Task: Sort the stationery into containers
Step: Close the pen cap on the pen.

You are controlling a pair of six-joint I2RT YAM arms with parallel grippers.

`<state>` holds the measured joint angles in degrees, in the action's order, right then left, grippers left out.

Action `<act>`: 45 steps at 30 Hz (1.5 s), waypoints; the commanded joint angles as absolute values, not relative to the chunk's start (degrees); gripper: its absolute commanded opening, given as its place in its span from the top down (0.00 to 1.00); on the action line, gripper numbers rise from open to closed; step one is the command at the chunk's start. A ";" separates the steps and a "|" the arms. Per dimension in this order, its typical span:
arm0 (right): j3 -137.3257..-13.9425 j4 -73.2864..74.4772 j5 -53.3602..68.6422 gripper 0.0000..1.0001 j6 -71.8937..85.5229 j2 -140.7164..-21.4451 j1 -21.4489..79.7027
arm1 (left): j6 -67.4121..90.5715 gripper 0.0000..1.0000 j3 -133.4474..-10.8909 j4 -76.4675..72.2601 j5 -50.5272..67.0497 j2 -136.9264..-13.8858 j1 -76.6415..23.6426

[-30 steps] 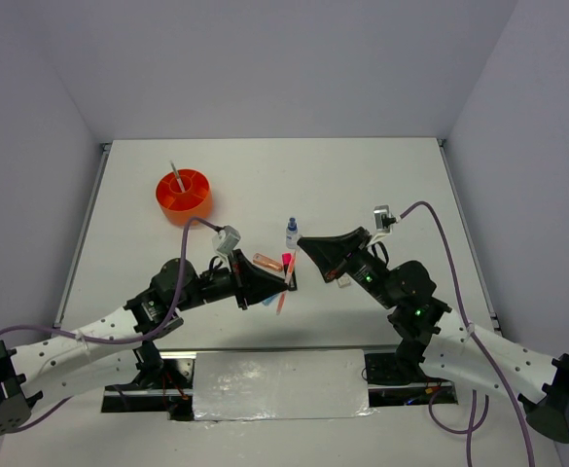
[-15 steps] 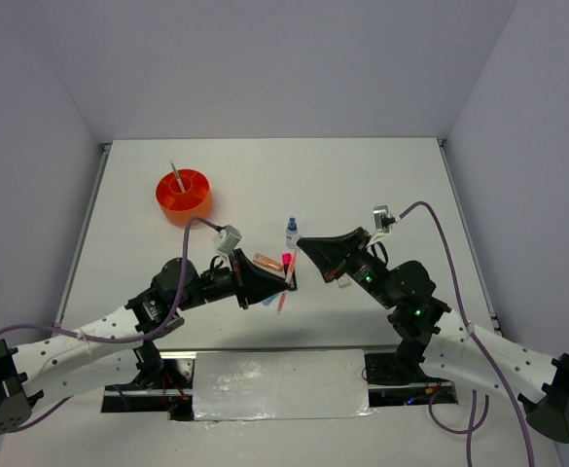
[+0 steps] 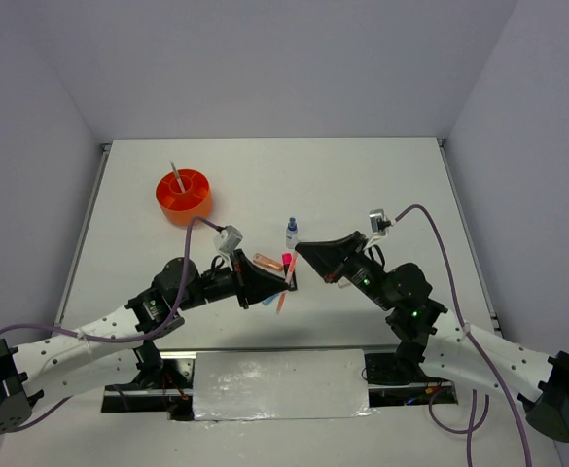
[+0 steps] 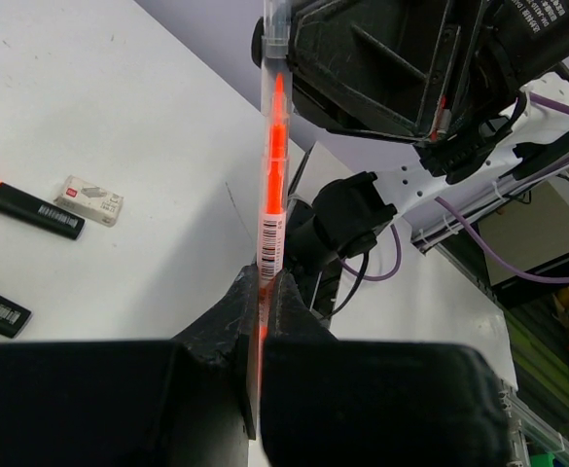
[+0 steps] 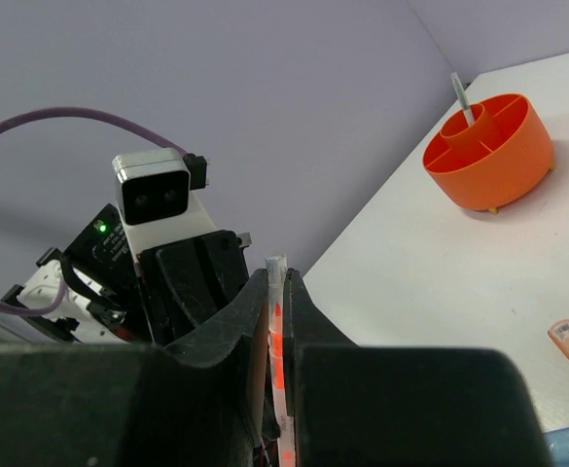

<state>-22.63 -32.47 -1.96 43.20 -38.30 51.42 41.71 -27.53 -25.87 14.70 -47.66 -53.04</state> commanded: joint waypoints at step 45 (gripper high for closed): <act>-23.81 -40.87 5.89 0.68 39.29 -42.45 55.90 | 35.16 1.00 -31.20 -38.76 17.93 -48.69 -53.26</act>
